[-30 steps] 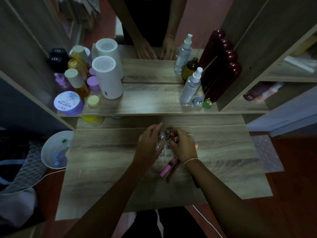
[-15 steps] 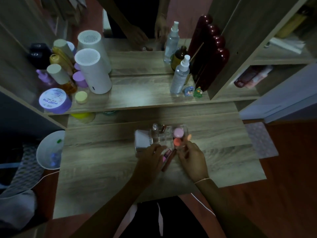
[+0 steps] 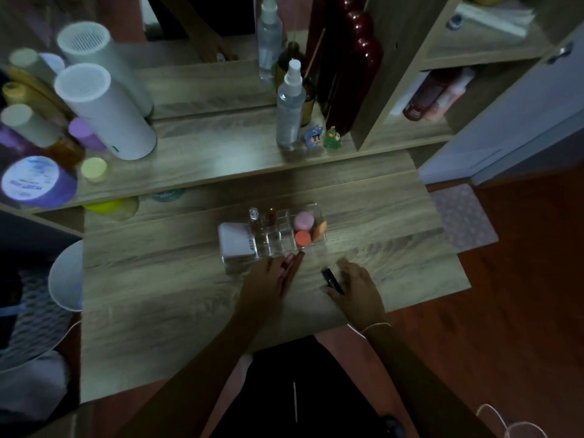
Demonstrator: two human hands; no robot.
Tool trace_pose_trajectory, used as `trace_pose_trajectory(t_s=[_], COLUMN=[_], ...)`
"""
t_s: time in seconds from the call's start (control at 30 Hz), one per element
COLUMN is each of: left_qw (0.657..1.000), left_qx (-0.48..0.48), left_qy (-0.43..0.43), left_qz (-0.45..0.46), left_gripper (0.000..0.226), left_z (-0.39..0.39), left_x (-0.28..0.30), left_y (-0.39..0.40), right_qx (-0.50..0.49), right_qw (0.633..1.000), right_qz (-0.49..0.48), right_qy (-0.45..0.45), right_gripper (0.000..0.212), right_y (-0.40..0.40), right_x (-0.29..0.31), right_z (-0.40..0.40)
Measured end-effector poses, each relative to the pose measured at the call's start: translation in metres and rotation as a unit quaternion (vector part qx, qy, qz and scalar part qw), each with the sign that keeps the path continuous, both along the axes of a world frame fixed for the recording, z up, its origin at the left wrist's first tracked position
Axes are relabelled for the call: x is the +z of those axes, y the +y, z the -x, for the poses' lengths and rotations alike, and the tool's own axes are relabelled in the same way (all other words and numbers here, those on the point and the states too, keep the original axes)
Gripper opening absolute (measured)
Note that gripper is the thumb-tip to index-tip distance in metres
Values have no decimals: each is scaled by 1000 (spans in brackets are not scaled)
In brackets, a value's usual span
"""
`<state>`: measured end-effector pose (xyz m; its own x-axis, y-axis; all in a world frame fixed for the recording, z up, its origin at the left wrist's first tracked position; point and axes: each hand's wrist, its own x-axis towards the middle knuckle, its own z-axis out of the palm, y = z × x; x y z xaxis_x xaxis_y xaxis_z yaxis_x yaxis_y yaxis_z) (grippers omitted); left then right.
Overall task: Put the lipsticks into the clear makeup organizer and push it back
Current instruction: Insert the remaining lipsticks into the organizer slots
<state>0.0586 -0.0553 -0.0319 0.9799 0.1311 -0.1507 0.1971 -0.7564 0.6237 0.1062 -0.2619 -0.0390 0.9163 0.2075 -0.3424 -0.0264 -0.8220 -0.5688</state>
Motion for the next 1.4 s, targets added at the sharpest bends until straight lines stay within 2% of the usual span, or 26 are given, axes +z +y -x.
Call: trace_pose_trajectory(t_s=[0.27,0.43,0.63,0.77,0.87,0.97,1.03,1.13,1.27,1.4], left_qw=[1000,998,989,975,967,966,968,972,978,981], left_qx=[20,45,98,172,210,224,219,220,195,182], left_qy=[17,26,-76,-110,-104,-107,-105,-77,-72,-39], left_qz=[-1,40,76,87,94,74,58,11,-33,-62], left_gripper=[35,35,18,18,18,13,22,20,15,21], left_z=[-7,-4,-6,-13,-18,-22,-25,-29,-35,-35], left_x=[11,14,34,44,46,47,47,43,42,37], left_y=[-4,-2,5,18,28,34,35,37,37,38], right_qx=[14,8,-4,-39,-54,-64,-61,-53,-53,-15], right_qw=[1000,1000,998,995,989,981,978,975,971,969], right_qz=[7,-10,-37,-62,-100,-136,-153,-164,-197,-210], right_qy=[-26,-20,-53,-65,-95,-124,-128,-139,-128,-130], right_gripper=[48,52,36,36,36,35,36,36,35,40], right_y=[2,-1,2,8,16,24,28,33,43,54], right_x=[-2,2,16,36,53,67,74,81,88,95], right_z=[-11,-24,-40,-53,-61,-67,-71,-76,-82,-90])
